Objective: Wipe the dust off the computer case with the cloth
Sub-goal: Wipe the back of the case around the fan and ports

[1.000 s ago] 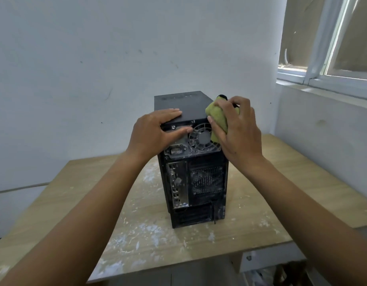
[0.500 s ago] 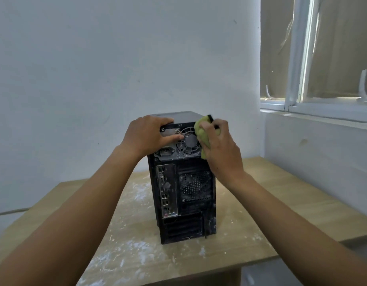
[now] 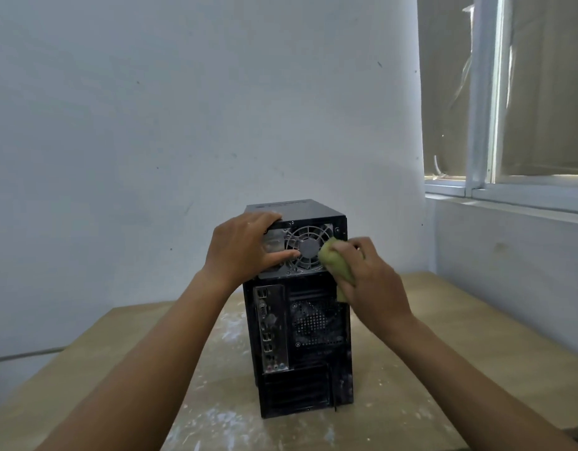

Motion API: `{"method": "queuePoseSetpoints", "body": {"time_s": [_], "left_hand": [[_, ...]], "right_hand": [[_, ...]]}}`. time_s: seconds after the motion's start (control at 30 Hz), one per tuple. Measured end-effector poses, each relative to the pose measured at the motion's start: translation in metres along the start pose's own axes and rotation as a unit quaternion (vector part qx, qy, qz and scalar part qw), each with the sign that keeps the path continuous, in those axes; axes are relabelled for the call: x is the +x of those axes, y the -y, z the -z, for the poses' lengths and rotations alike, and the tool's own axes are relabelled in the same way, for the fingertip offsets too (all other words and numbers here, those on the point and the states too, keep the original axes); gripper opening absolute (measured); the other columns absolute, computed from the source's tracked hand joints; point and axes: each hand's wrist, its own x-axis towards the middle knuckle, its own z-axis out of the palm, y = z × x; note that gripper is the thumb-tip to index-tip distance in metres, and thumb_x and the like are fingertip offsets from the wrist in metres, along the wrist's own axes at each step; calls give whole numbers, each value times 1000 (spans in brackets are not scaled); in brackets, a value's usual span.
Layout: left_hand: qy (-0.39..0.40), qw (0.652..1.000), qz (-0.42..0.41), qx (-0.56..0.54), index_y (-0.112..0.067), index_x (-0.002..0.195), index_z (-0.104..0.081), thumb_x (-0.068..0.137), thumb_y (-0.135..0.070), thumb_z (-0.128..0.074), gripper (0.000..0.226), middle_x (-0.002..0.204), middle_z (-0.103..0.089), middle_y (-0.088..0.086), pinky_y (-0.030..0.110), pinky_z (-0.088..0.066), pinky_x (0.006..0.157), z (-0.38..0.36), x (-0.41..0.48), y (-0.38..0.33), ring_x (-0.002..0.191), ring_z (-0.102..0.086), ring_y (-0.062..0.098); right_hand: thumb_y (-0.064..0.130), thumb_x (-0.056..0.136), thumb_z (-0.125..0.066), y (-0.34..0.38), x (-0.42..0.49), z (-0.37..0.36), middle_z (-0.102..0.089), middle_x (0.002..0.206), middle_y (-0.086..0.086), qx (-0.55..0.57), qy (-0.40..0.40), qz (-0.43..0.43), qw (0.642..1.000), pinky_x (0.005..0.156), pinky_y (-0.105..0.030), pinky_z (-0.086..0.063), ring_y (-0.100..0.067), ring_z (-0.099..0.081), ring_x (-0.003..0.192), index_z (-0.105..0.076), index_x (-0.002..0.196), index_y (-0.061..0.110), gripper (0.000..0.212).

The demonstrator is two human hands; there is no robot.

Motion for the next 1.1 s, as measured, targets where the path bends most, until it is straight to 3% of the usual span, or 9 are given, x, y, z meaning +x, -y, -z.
{"method": "queuePoseSetpoints", "body": {"time_s": [0.23, 0.37, 0.47, 0.57, 0.73, 0.83, 0.9, 1.0, 1.1], "left_hand": [[-18, 1000, -7, -4, -22, 115, -67, 70, -78, -61, 73, 104, -73, -5, 26, -50, 62, -3, 0, 2, 89, -70, 16], [-6, 1000, 9, -27, -25, 115, -68, 67, -84, -55, 77, 105, -73, -7, 23, -44, 64, -2, 1, 4, 91, -70, 15], [12, 996, 29, -81, -28, 114, -70, 63, -86, -50, 80, 106, -74, -9, 26, -49, 71, 3, 5, 8, 93, -69, 14], [40, 983, 52, -170, -28, 115, -71, 57, -85, -57, 83, 110, -72, -11, 30, -55, 82, 4, 10, 14, 97, -68, 8], [41, 974, 62, -214, -24, 119, -71, 55, -84, -61, 88, 117, -71, -7, 32, -54, 91, 0, 9, 17, 105, -67, 8], [41, 975, 62, -211, -25, 118, -71, 54, -85, -60, 88, 117, -71, -7, 33, -54, 92, 0, 9, 17, 105, -67, 7], [43, 974, 65, -215, -26, 118, -71, 54, -85, -60, 88, 117, -71, -7, 33, -54, 91, -1, 9, 18, 104, -67, 8], [37, 974, 64, -216, -25, 118, -71, 55, -85, -60, 88, 116, -71, -6, 33, -55, 90, -1, 9, 17, 103, -68, 8], [31, 974, 62, -218, -25, 117, -72, 55, -84, -60, 87, 114, -72, -5, 32, -55, 89, -2, 8, 16, 100, -68, 9]], "right_hand": [[38, 96, -53, 6, 53, 10, -49, 114, -5, -31, -33, -59, 997, 59, -36, -51, -28, -57, 73, -54, 120, 21, 29], [37, 95, -54, 5, 34, -1, -51, 105, -9, -38, -50, -45, 997, 49, -37, -50, -30, -56, 62, -55, 115, 18, 27], [39, 93, -53, 2, 8, -12, -52, 99, -7, -24, -36, -30, 999, 41, -35, -50, -25, -55, 55, -52, 112, 22, 25], [44, 91, -51, 0, -11, -17, -53, 98, -3, -10, -5, -39, 999, 41, -32, -49, -23, -56, 55, -47, 110, 28, 25], [45, 89, -59, 0, -5, -7, -55, 95, 5, 16, 15, -82, 996, 56, -30, -47, -19, -58, 66, -57, 110, 26, 28], [49, 89, -61, 2, 21, 5, -54, 91, 6, 8, 5, -127, 992, 64, -32, -45, -18, -55, 71, -50, 111, 26, 34], [50, 88, -61, 5, 38, 9, -54, 90, 5, -12, -6, -148, 989, 63, -32, -40, -21, -53, 73, -47, 111, 23, 38], [46, 90, -58, 10, 42, 5, -54, 98, 2, -60, -61, -114, 990, 59, -29, -38, -24, -54, 75, -52, 107, 21, 31], [46, 93, -51, 9, 30, -10, -48, 112, -4, -81, -67, -102, 989, 58, -30, -37, -27, -51, 91, -49, 112, 22, 31]]}}
